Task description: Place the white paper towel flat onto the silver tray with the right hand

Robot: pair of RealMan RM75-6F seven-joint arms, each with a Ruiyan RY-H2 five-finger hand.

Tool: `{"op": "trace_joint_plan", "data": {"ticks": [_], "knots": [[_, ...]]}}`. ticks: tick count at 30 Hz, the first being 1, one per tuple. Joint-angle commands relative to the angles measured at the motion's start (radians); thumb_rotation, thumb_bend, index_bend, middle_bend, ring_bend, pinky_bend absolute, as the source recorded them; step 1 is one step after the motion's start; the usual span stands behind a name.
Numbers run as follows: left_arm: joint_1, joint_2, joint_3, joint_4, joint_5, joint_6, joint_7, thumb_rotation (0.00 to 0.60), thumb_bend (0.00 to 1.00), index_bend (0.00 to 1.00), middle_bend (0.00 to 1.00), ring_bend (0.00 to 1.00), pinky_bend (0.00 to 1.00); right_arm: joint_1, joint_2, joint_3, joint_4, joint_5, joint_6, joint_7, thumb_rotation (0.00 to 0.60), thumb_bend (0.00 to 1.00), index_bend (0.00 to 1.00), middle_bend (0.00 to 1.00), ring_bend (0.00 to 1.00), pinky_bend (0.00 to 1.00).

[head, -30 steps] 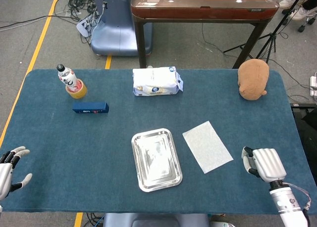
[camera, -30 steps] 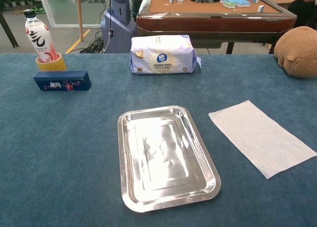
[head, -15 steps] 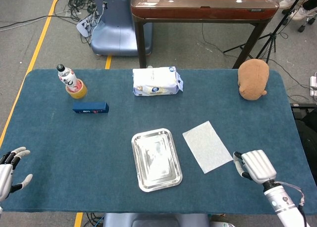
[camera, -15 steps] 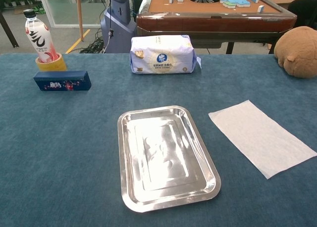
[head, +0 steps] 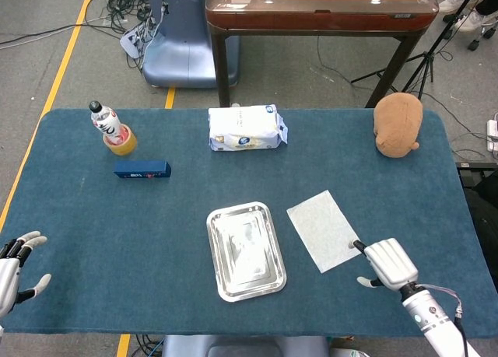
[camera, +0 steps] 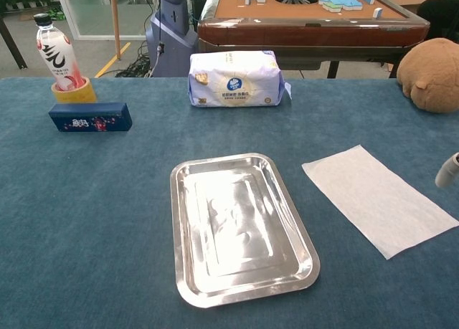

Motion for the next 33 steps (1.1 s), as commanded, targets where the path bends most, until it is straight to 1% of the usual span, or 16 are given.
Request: {"op": "trace_joint_plan", "data": {"ticks": [1, 10, 13, 18, 20, 30, 33], "knots": [[0.0, 0.0, 0.001, 0.0, 0.0, -0.001, 0.0, 0.6, 0.23, 0.26, 0.22, 0.2, 0.46, 0.0, -0.012, 0.003, 0.012, -0.002, 0.008, -0.003, 0.6, 0.0, 0.25, 1.0, 1.0, 1.0], [-0.003, -0.001, 0.001, 0.001, -0.006, -0.011, -0.002, 0.6, 0.23, 0.26, 0.22, 0.2, 0.46, 0.003, -0.077, 0.0, 0.092, -0.023, 0.025, -0.011, 0.6, 0.0, 0.26, 1.0, 1.0, 1.0], [-0.003, 0.0, 0.0, 0.001, -0.007, -0.011, -0.004, 0.6, 0.23, 0.26, 0.22, 0.2, 0.46, 0.007, -0.096, -0.007, 0.12, -0.037, 0.024, -0.001, 0.6, 0.0, 0.29, 1.0, 1.0, 1.0], [-0.003, 0.002, 0.0, 0.0, -0.008, -0.011, -0.005, 0.6, 0.23, 0.26, 0.22, 0.2, 0.46, 0.011, -0.128, -0.016, 0.165, -0.061, 0.033, 0.029, 0.6, 0.0, 0.4, 1.0, 1.0, 1.0], [-0.003, 0.002, 0.0, 0.001, -0.009, -0.012, -0.006, 0.6, 0.23, 0.26, 0.22, 0.2, 0.46, 0.015, -0.141, -0.02, 0.179, -0.062, 0.024, 0.044, 0.6, 0.0, 0.42, 1.0, 1.0, 1.0], [-0.004, 0.004, -0.001, 0.002, -0.012, -0.015, -0.011, 0.6, 0.23, 0.26, 0.22, 0.2, 0.46, 0.029, -0.185, -0.02, 0.225, -0.056, 0.007, 0.051, 0.6, 0.0, 0.43, 1.0, 1.0, 1.0], [-0.003, 0.005, -0.001, 0.001, -0.011, -0.013, -0.012, 0.6, 0.23, 0.26, 0.22, 0.2, 0.46, 0.032, -0.197, -0.018, 0.236, -0.051, 0.003, 0.052, 0.6, 0.02, 0.43, 1.0, 1.0, 1.0]]}}
